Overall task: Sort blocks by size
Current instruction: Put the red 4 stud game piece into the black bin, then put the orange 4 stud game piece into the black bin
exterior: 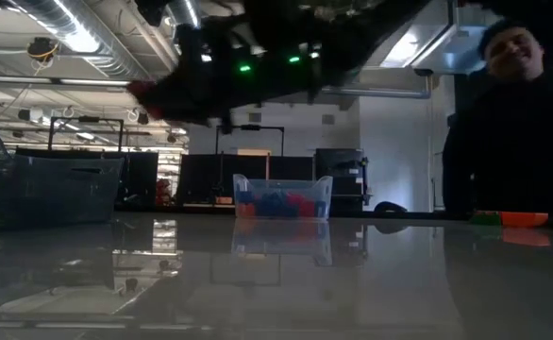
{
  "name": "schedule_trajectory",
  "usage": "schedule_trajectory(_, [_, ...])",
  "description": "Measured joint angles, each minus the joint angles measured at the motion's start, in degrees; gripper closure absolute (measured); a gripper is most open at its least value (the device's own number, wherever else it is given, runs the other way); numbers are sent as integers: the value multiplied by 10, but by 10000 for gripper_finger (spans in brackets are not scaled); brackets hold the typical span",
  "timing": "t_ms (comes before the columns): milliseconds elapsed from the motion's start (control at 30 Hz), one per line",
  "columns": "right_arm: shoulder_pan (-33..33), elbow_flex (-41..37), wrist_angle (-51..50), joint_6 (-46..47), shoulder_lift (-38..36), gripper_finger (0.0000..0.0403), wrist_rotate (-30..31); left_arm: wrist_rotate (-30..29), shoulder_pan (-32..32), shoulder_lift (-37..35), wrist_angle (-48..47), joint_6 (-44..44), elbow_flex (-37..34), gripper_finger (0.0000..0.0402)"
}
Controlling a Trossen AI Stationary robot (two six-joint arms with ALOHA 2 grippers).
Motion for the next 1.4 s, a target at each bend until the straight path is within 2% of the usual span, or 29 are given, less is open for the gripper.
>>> schedule_trajectory(233, [0,177,-9,2,133,261,-50,0,0,0,-1,0,0,188])
schedule_trajectory(433, [0,271,-36,30,199,223,-97,-1,0,0,-5,0,0,188])
schedule_trajectory(633, [0,287,-98,30,207,151,-99,-1,0,0,-6,0,0,188])
schedule_trajectory(800, [0,287,-220,-17,158,118,-102,-1,0,0,-5,-9,0,188])
schedule_trajectory(933, [0,288,-386,-57,98,121,-50,0,0,-13,-43,-34,6,188])
schedule_trajectory(1100, [0,288,-583,-62,38,142,44,5,-1,-45,-66,-15,9,188])
schedule_trajectory(1267, [13,291,-783,13,0,165,181,20,-2,-50,-89,-13,7,188])
schedule_trajectory(1400, [26,291,-930,75,-22,177,307,23,-2,-19,-93,-1,4,188])
